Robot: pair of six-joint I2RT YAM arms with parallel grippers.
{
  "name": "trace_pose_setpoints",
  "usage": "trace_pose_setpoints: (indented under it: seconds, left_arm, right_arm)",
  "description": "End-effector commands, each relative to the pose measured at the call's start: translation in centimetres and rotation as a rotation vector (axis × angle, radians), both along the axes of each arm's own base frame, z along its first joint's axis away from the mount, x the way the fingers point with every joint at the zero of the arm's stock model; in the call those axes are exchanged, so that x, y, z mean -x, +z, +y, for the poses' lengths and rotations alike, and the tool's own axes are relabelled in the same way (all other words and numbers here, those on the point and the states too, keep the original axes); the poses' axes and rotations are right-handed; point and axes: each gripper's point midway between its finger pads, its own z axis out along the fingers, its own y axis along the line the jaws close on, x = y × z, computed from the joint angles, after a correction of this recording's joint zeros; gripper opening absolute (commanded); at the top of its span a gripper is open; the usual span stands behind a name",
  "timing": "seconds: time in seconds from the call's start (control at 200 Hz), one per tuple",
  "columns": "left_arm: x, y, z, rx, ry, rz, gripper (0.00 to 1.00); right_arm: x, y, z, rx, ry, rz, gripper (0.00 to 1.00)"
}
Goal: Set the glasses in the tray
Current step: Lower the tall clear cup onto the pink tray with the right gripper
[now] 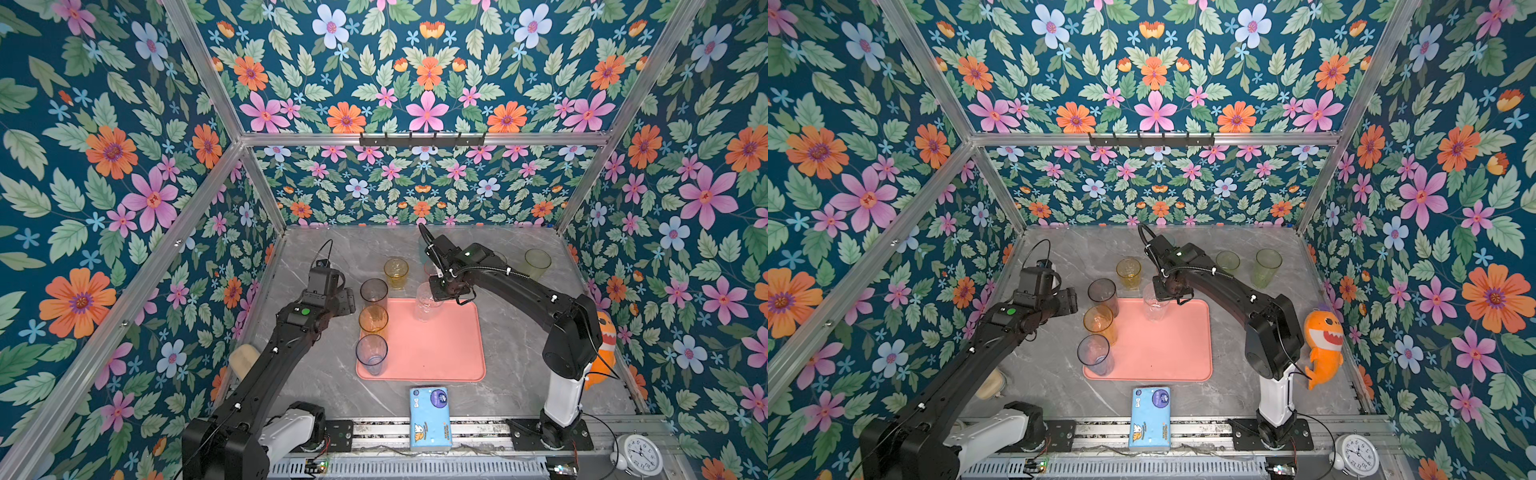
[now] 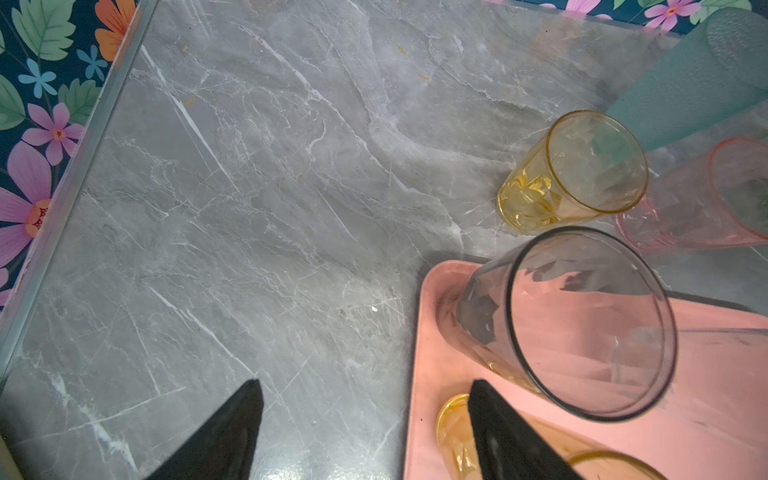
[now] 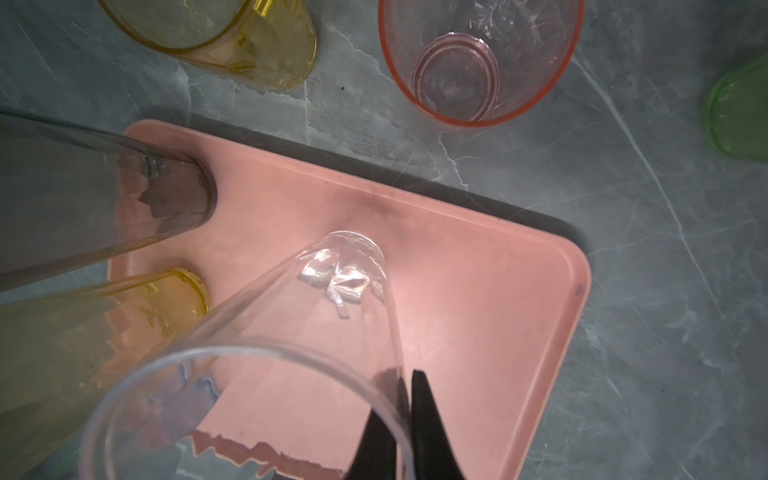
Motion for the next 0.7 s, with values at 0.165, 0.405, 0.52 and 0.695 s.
trace_pose_setpoints:
  seconds: [0.165, 0.405, 0.52, 0.695]
  left_arm:
    - [-0.17, 0.03, 0.01, -0.005, -0.001, -0.006, 0.81]
    - [-0.19, 0.03, 0.05, -0.006, 0.001, -0.005, 0.81]
    - [-0.19, 0.07, 0.07, -0.006, 0.002, -0.006, 0.81]
    - [-0.18, 0.03, 0.04, -0.009, -0.001, -0.005, 0.81]
  right_arm:
    - [-0.65, 0.04, 0.09, 0.007, -0.020, -0.018, 0.00]
    - [-0.85, -0.23, 0.24, 0.014, -0.020, -0.016, 0.00]
    - [-0.99, -0.39, 0.29, 0.017, -0.021, -0.015, 0.00]
    - [-1.10, -0.56, 0.49, 0.018, -0.019, -0.011, 0.00]
